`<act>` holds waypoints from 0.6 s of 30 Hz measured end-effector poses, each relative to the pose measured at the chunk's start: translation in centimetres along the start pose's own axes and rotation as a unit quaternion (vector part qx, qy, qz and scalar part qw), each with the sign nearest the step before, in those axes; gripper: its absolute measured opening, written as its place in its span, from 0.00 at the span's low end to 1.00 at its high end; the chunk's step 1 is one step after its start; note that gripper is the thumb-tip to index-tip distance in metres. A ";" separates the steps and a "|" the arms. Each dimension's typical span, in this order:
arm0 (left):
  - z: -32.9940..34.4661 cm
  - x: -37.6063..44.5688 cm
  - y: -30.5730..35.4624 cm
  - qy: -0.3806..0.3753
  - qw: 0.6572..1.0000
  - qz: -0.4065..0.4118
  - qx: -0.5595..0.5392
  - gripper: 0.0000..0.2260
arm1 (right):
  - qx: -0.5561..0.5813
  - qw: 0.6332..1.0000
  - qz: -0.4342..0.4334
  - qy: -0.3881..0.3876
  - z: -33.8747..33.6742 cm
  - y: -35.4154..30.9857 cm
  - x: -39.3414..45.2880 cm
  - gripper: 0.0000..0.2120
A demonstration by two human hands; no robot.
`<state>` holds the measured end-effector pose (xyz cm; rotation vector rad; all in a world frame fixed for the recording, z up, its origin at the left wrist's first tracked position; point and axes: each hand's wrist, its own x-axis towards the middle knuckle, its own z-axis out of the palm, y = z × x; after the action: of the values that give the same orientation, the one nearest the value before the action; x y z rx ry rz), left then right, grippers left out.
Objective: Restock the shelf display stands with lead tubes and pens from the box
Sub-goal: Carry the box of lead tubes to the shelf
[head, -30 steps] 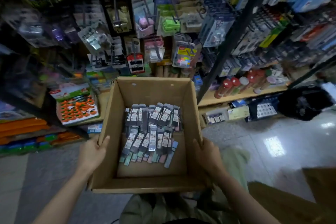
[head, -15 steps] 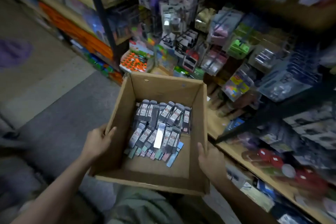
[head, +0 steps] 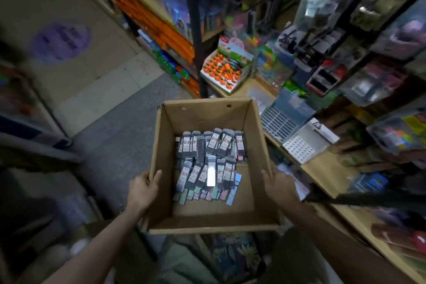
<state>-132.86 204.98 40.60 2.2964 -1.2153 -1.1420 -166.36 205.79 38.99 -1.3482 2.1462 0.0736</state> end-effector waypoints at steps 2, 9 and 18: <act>0.6 2.7 -1.0 0.013 1.000 -0.013 -0.003 0.12 | 0.043 0.999 -0.009 -0.008 2.3 -1.0 2.4 0.21; 6.4 13.0 -5.0 0.029 0.999 -0.036 -0.005 0.10 | 0.073 0.995 -0.047 -0.045 12.1 -0.9 13.6 0.21; 19.8 22.2 -17.0 0.068 0.991 -0.098 -0.064 0.11 | 0.125 0.992 -0.012 0.016 27.9 1.3 24.0 0.13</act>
<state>-131.28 199.23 6.86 2.3919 -0.8566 -1.0733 -162.09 196.86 3.51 -1.2365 2.0849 -0.2214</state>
